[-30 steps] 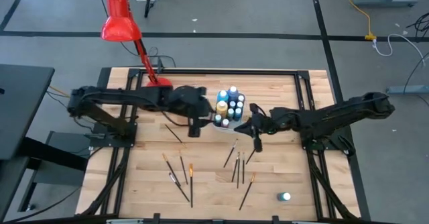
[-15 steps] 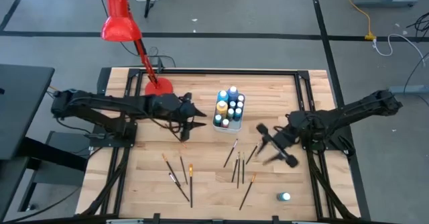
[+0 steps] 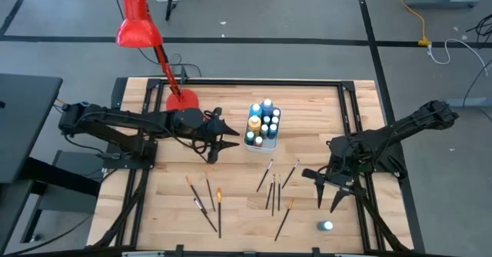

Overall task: Pick & Place Paint Supplies
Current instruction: Put the small dark green paint bottle into the white bin

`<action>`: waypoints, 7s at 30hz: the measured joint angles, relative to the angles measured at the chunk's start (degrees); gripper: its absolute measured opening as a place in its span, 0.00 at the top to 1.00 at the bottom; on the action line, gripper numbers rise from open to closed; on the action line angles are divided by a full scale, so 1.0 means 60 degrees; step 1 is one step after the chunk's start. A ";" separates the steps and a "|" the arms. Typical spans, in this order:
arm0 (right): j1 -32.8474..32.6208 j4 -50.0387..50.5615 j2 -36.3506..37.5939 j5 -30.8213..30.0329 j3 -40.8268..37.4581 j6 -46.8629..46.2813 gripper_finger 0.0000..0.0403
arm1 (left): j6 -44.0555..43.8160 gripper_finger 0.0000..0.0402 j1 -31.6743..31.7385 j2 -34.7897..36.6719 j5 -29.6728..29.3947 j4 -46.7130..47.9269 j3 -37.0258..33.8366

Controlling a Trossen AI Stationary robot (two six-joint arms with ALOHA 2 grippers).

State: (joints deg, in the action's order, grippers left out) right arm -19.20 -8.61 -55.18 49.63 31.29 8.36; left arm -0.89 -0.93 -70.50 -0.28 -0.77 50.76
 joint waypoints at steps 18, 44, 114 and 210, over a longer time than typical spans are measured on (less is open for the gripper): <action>-0.0857 -0.0005 0.0000 -0.1239 0.0000 -0.0049 0.58 | 0.0118 0.58 -0.0080 0.0000 0.0453 -0.0081 0.0000; -0.2407 -0.3482 -0.1089 -0.1703 -0.1888 0.0282 0.58 | 0.0049 0.58 -0.0080 -0.0011 0.0445 -0.0092 0.0004; -0.3195 -0.6819 -0.4594 -0.2423 -0.2146 -0.0820 0.78 | -0.0002 0.58 -0.0080 -0.0011 0.0452 -0.0744 0.0007; -0.0997 -0.9470 -0.4579 -0.8185 -0.1773 0.0835 0.72 | 0.1517 0.58 -0.0084 -0.0011 0.0238 -0.0845 0.0007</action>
State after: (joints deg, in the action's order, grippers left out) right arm -25.18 -65.44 -82.65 0.53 20.65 13.37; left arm 8.21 -1.43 -70.57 1.15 -5.84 50.81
